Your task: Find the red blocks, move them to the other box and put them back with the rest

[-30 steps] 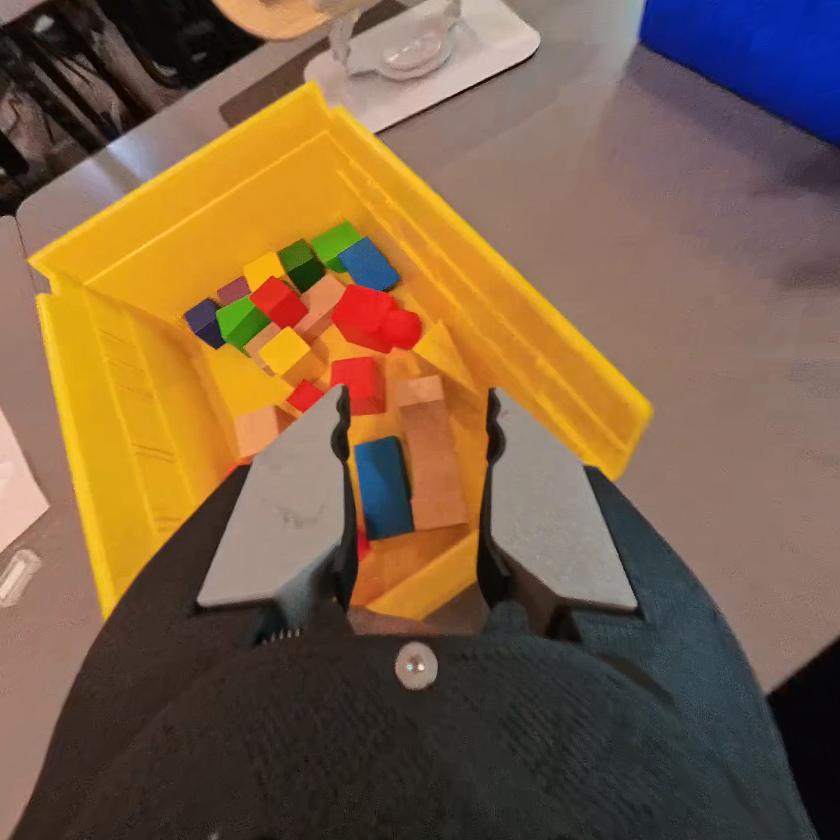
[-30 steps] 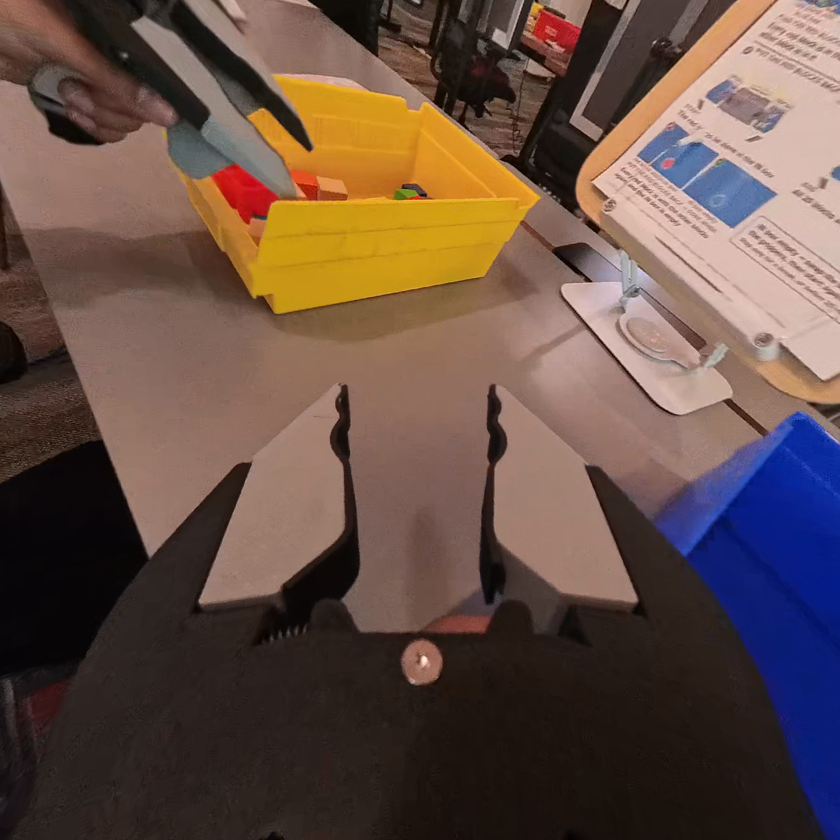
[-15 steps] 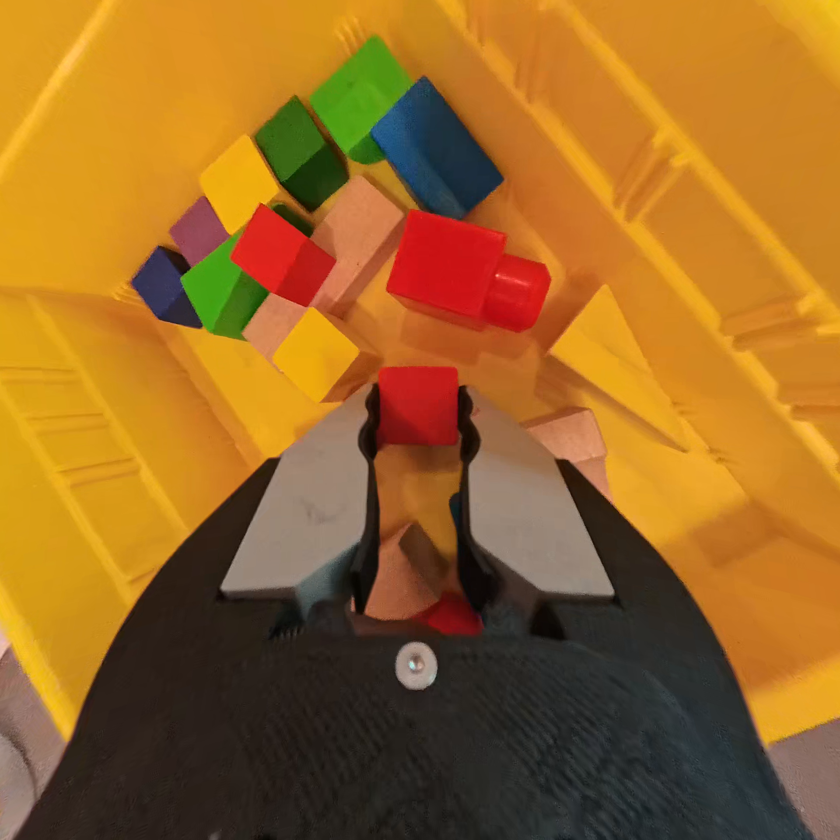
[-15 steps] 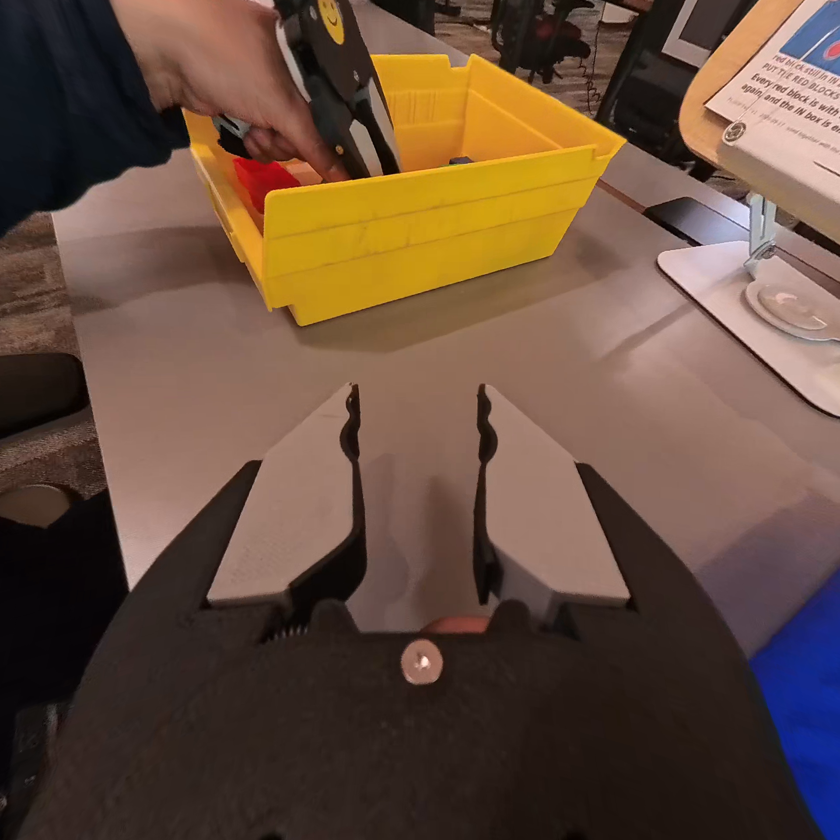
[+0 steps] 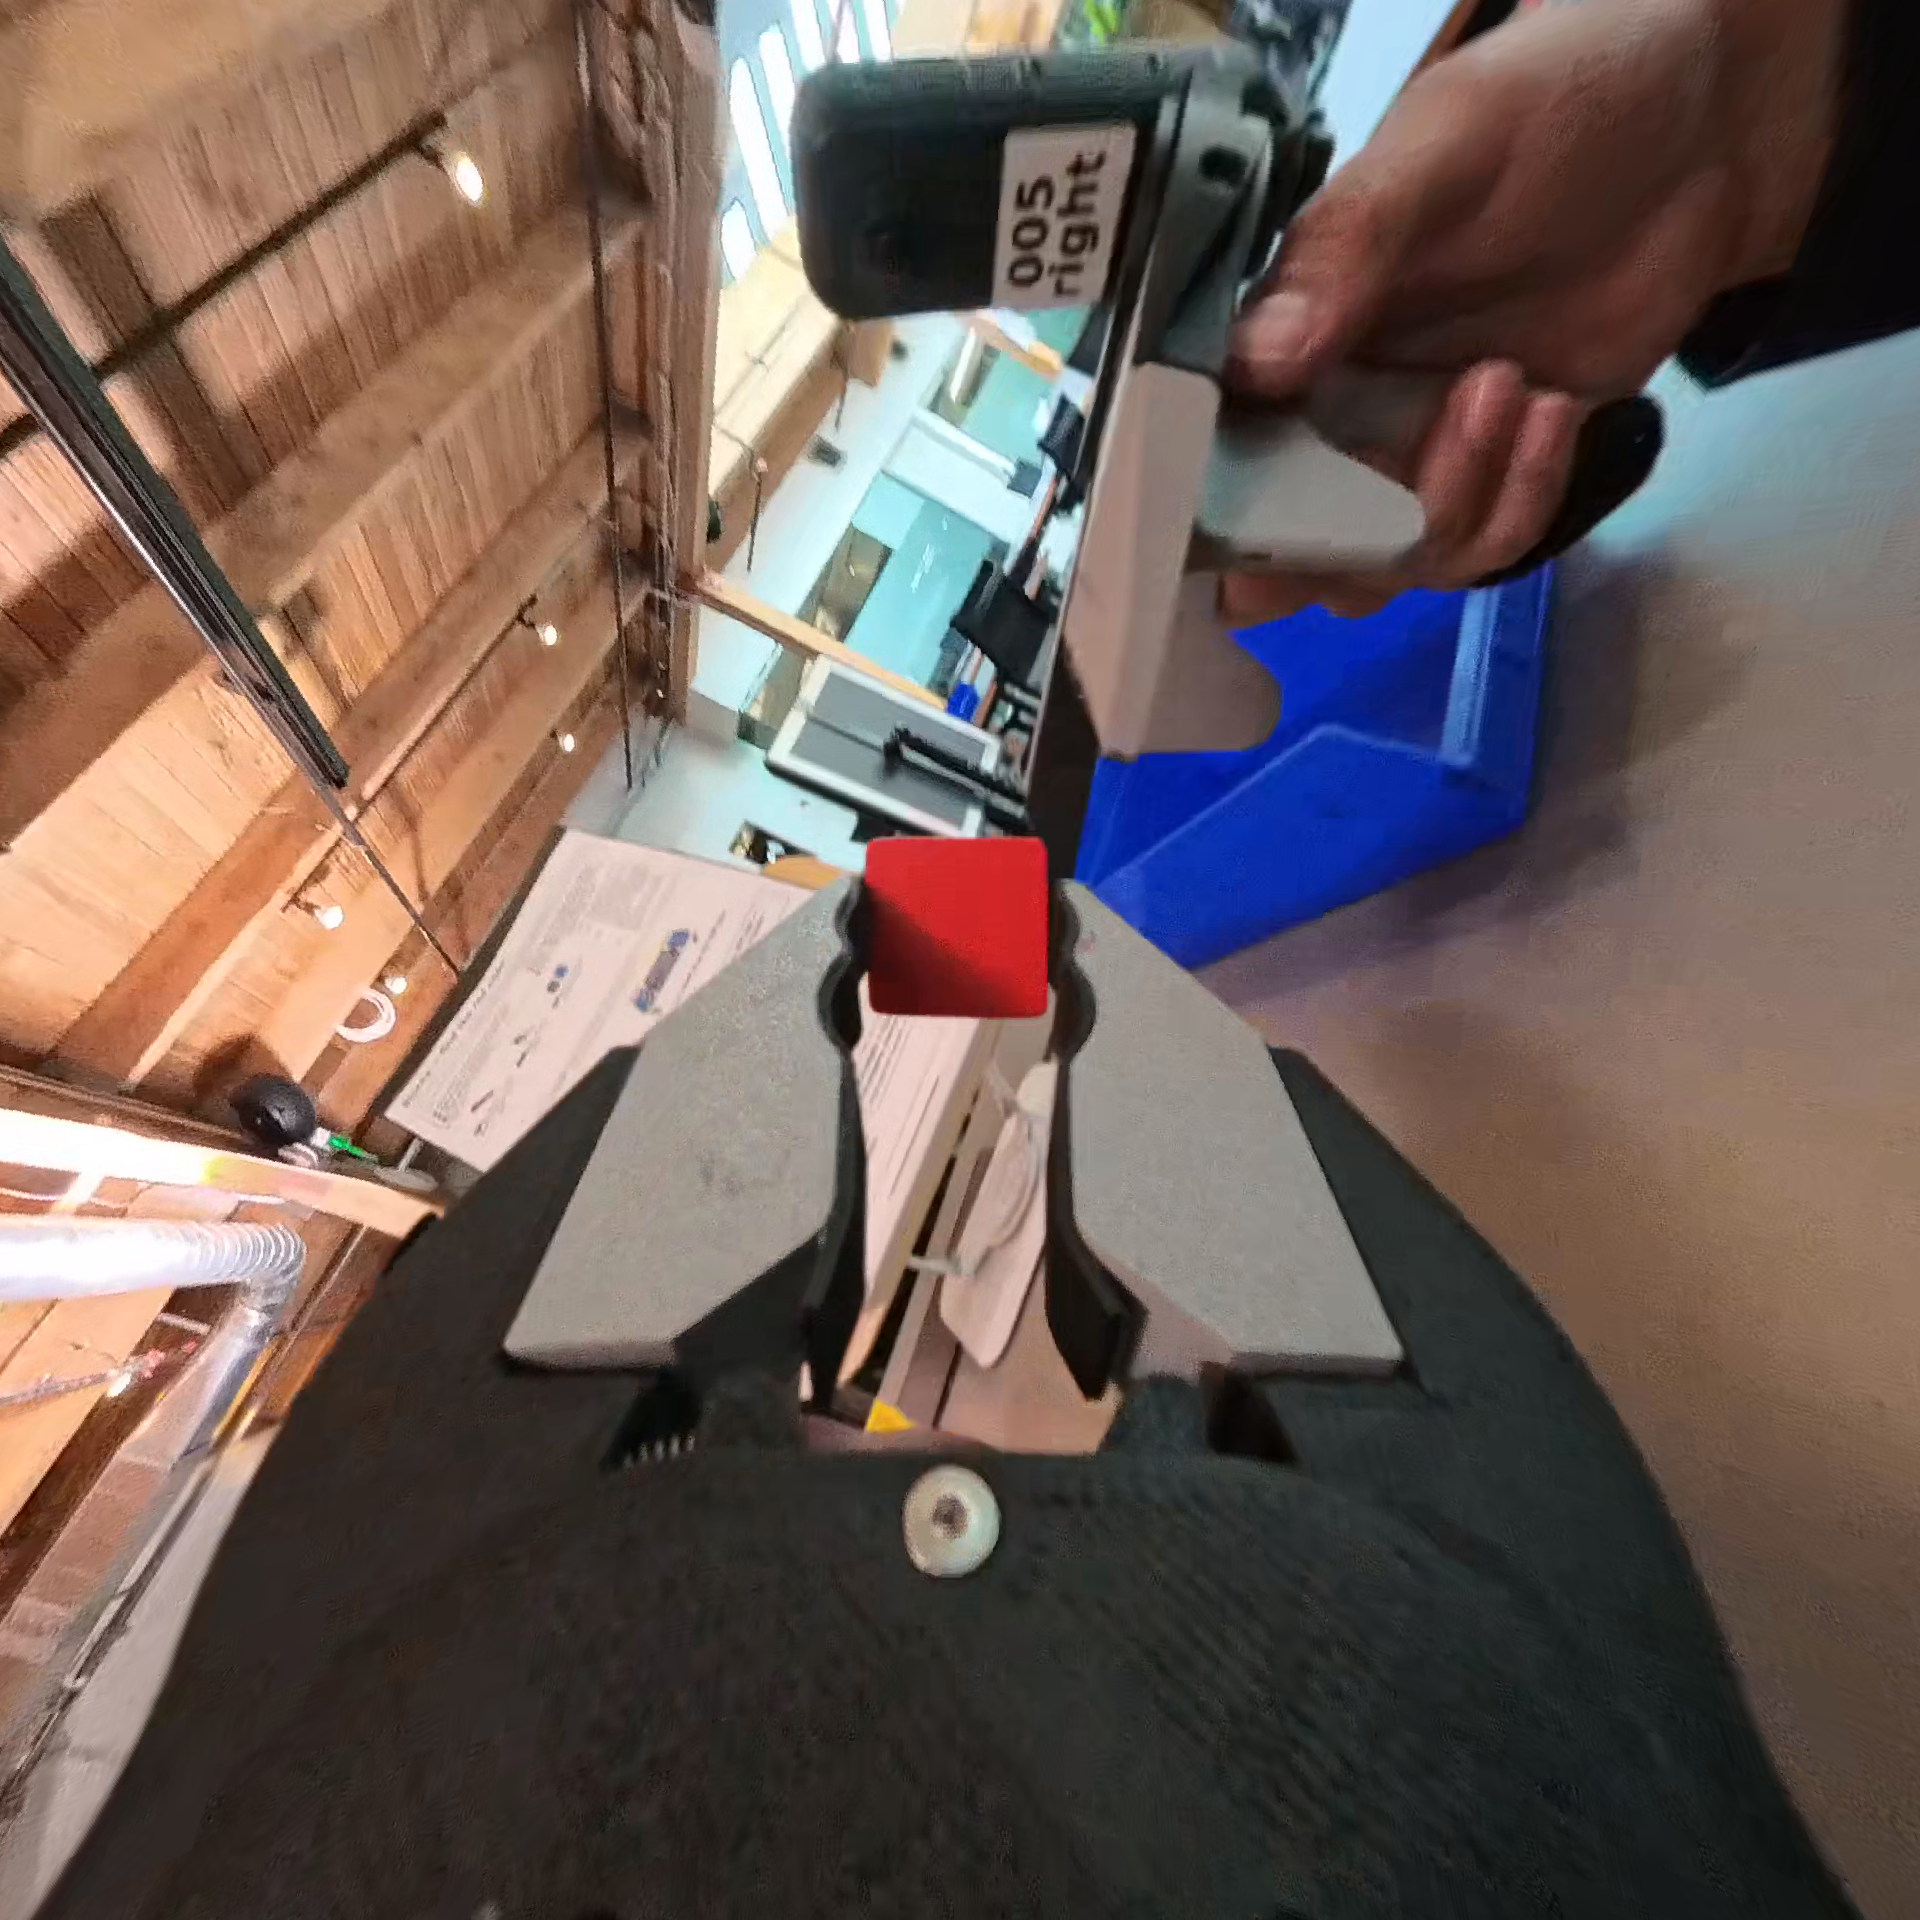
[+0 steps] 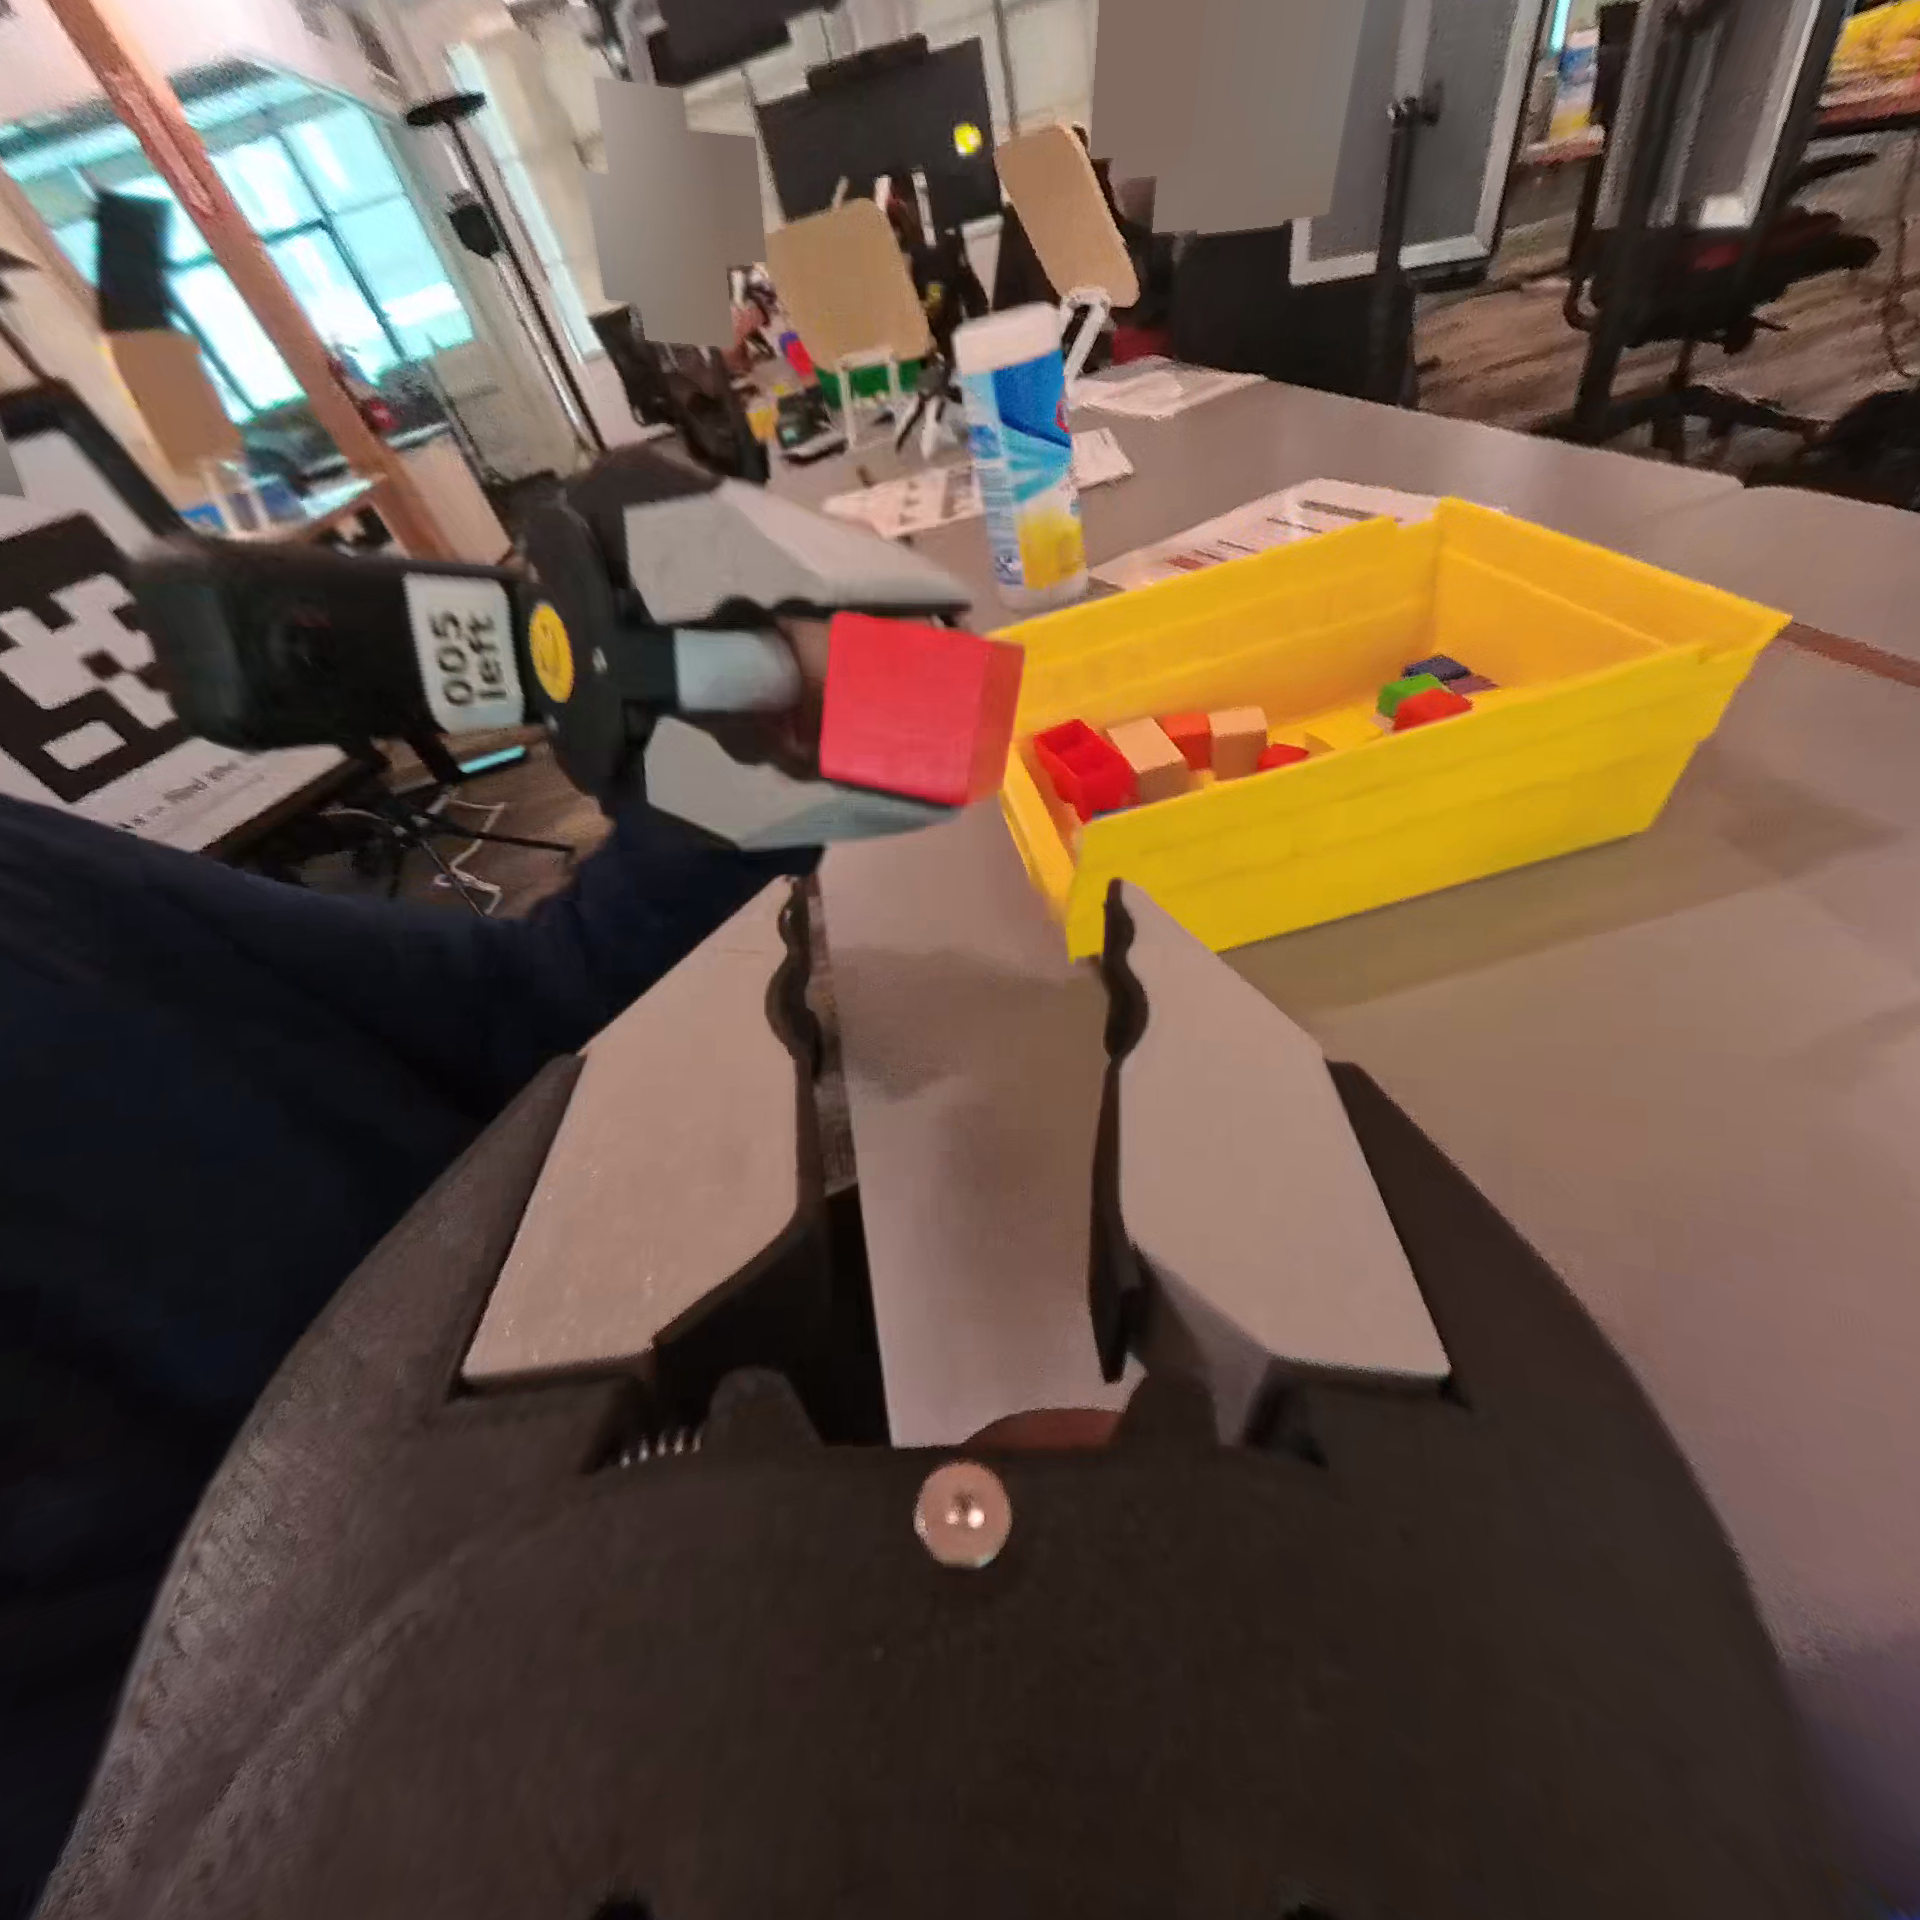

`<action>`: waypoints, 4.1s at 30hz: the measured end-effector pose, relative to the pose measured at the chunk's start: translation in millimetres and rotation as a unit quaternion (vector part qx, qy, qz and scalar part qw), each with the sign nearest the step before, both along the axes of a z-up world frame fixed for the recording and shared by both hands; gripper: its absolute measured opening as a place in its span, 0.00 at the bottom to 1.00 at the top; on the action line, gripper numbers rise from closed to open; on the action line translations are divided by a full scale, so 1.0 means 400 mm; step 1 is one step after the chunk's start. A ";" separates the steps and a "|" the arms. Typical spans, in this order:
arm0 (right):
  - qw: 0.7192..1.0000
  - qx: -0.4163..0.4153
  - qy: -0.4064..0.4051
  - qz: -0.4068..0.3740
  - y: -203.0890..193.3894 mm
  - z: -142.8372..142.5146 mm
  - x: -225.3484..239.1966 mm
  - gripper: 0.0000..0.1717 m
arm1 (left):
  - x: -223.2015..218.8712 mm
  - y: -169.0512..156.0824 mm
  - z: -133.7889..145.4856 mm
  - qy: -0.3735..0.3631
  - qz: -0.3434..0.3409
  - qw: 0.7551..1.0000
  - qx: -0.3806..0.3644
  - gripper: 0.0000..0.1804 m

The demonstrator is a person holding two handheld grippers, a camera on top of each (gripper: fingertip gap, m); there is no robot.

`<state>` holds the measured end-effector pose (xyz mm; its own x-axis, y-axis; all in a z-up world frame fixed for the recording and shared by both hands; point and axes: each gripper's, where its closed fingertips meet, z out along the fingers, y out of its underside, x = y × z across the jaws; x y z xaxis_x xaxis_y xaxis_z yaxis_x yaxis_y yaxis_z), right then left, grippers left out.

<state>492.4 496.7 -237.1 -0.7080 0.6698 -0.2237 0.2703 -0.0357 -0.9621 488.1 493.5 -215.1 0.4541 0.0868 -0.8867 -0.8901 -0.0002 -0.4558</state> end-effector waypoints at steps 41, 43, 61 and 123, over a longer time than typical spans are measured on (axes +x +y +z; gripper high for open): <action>0.860 0.212 -0.052 -0.461 0.643 -0.140 -0.047 0.19 | -0.322 -0.053 -0.089 -0.225 0.254 0.940 -0.044 0.00; 0.832 0.239 -0.079 -0.494 0.724 -0.178 -0.038 0.19 | -0.340 -0.058 -0.098 -0.236 0.269 0.933 -0.048 0.00; 0.877 0.168 -0.029 -0.450 0.654 -0.105 -0.049 0.28 | -0.473 -0.126 -0.153 -0.332 0.335 0.880 -0.060 0.07; 0.992 0.007 -0.003 -0.128 0.234 -0.049 -0.017 0.28 | -0.302 -0.004 -0.092 -0.144 0.058 0.975 -0.161 0.25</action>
